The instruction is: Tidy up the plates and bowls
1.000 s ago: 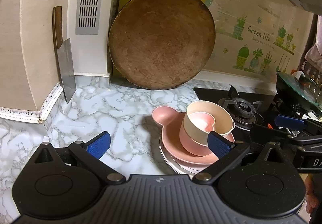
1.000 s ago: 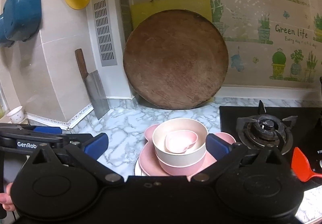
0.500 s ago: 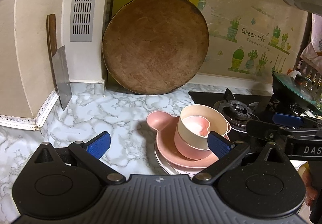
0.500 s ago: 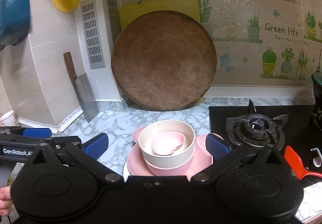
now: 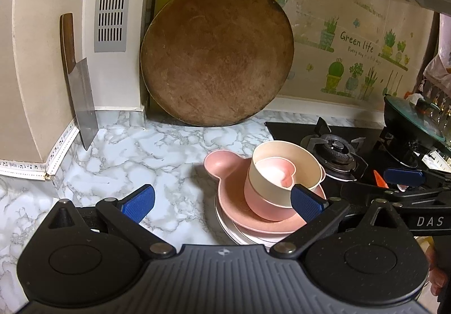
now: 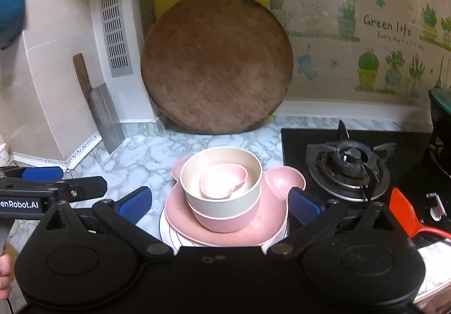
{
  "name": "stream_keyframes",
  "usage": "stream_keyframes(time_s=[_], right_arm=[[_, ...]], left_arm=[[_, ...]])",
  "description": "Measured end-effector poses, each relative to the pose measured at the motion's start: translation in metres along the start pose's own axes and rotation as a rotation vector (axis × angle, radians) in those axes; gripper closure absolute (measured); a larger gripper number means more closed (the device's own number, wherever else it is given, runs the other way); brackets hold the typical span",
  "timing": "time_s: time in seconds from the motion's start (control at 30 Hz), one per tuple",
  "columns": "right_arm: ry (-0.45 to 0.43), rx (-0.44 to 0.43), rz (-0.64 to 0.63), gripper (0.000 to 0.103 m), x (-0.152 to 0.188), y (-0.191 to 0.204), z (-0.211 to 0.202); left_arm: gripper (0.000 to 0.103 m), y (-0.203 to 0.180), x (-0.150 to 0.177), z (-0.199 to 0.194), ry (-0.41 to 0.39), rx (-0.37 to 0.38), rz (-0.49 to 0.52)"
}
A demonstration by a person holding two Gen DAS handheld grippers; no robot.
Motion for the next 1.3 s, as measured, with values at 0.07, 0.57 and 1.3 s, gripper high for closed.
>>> stream_keyframes(time_s=[0.07, 0.57, 1.3], right_arm=[[0.014, 0.014, 0.003, 0.0, 0.002, -0.001, 0.002], [0.04, 0.036, -0.003, 0.0, 0.003, 0.004, 0.006], [0.064, 0.039, -0.01, 0.0, 0.005, 0.004, 0.014]], left_arm=[[0.0, 0.0, 0.001, 0.001, 0.006, 0.003, -0.002], [0.0, 0.003, 0.007, 0.004, 0.031, -0.007, -0.009], [0.0, 0.011, 0.01, 0.01, 0.046, -0.026, -0.033]])
Point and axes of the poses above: each gripper's, at about its wrist camera, not at the fingertips, and z roughly the way its jaws point, y to its left, x to its underside, the point moved 5 cm from there along z, roughly the way its jaws point, and after that the axes turned 14 degrees about -y, right-handed, at the moved point
